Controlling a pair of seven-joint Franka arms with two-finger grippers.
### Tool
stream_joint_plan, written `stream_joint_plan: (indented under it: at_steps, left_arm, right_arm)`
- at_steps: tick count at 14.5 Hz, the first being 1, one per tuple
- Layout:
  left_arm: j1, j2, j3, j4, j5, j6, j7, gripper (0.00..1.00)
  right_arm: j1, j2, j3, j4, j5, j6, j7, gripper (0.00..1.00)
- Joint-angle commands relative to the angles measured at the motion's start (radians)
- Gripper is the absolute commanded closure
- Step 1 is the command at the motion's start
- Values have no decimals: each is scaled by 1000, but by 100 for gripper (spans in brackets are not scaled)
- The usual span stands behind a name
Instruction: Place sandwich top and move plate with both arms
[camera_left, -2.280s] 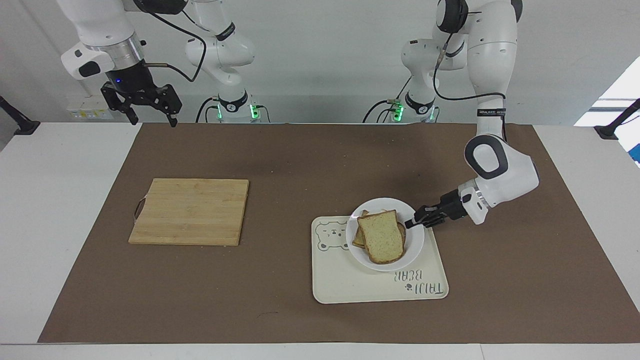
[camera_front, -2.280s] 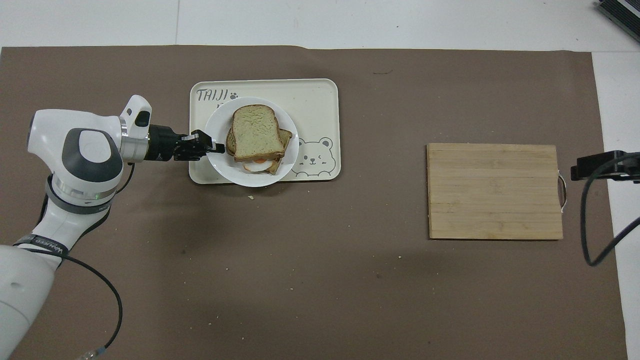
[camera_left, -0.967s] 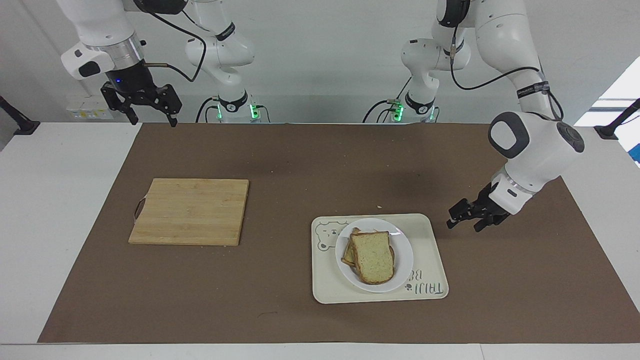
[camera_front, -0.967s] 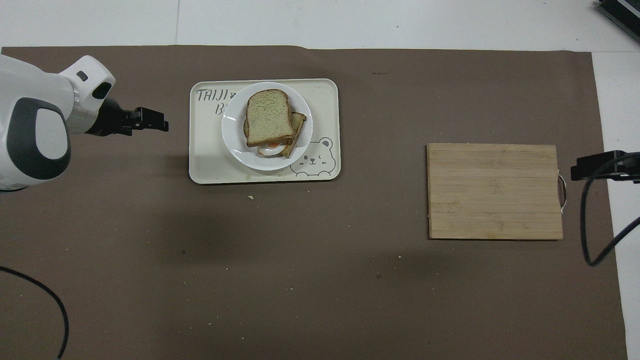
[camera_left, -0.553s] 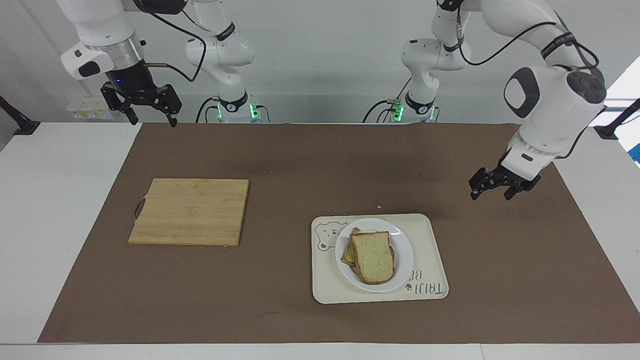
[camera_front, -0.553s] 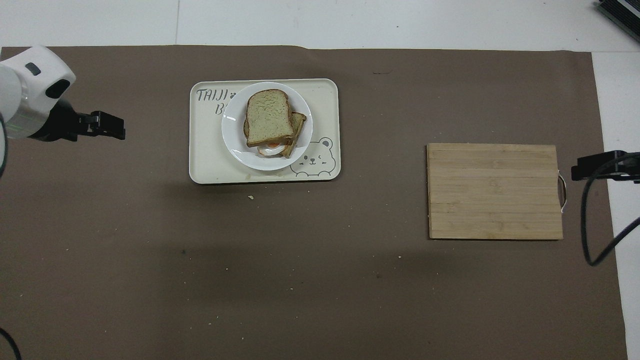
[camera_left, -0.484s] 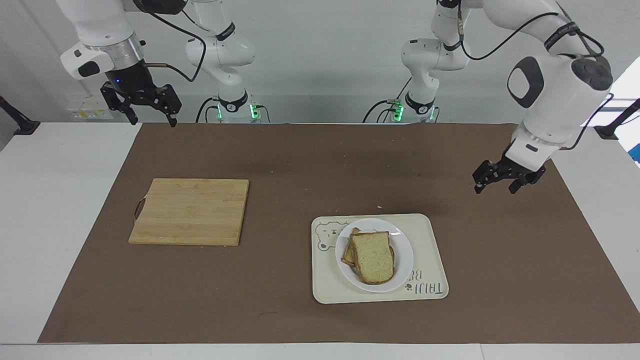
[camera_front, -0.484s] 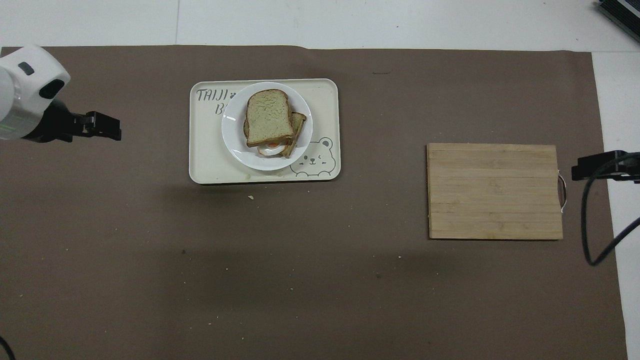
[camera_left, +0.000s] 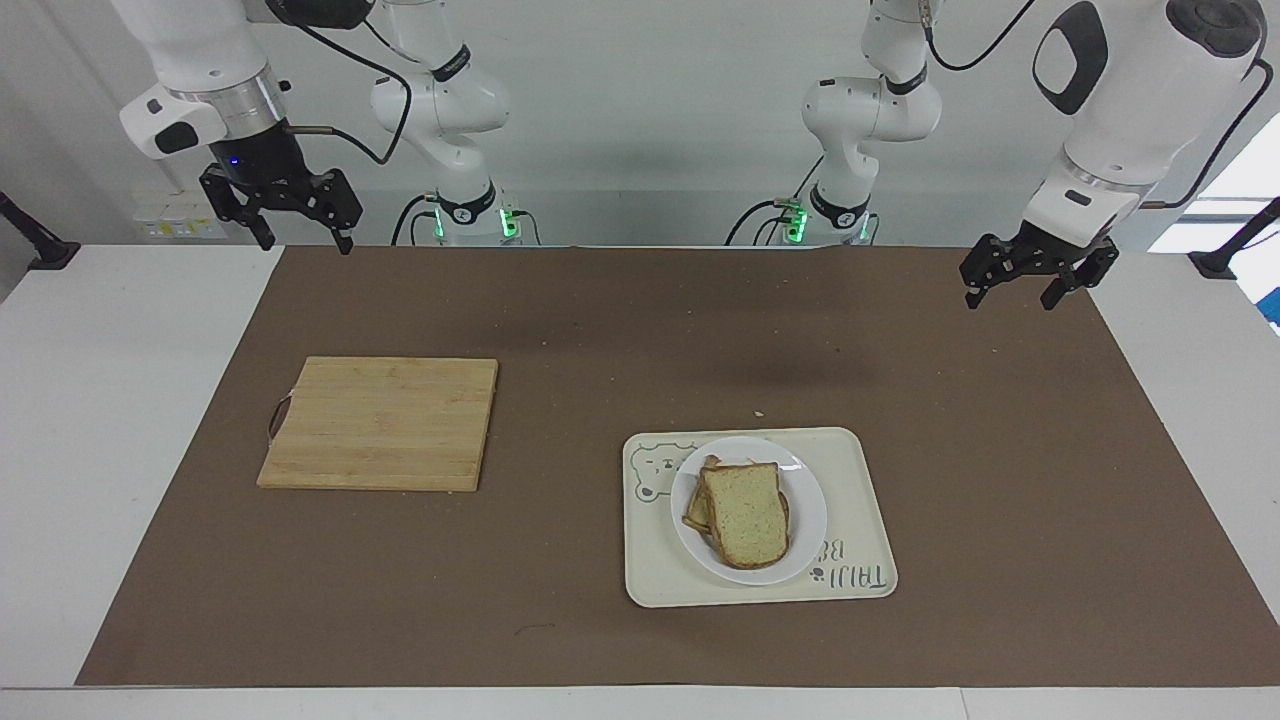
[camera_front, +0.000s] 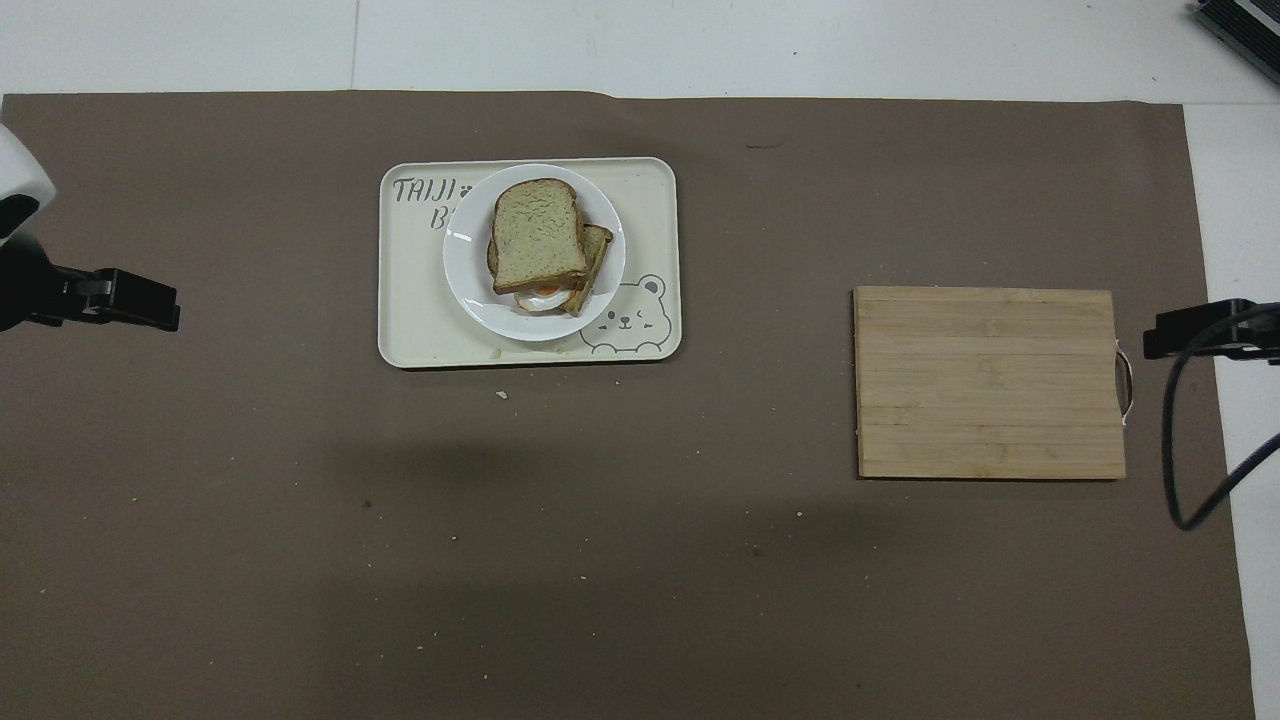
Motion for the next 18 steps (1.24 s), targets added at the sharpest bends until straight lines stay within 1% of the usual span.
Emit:
stream_joint_plan:
  at_steps: [1, 4, 18]
  left_arm:
    - [15, 7, 15, 15, -9, -22, 17, 0]
    - [37, 8, 15, 15, -9, -24, 17, 0]
    - [35, 8, 15, 15, -9, -24, 17, 0]
  right_arm:
    - [-9, -18, 5, -20, 5, 19, -30, 0]
    - [-9, -18, 6, -20, 4, 19, -25, 0]
    - [-9, -18, 5, -22, 2, 17, -31, 0]
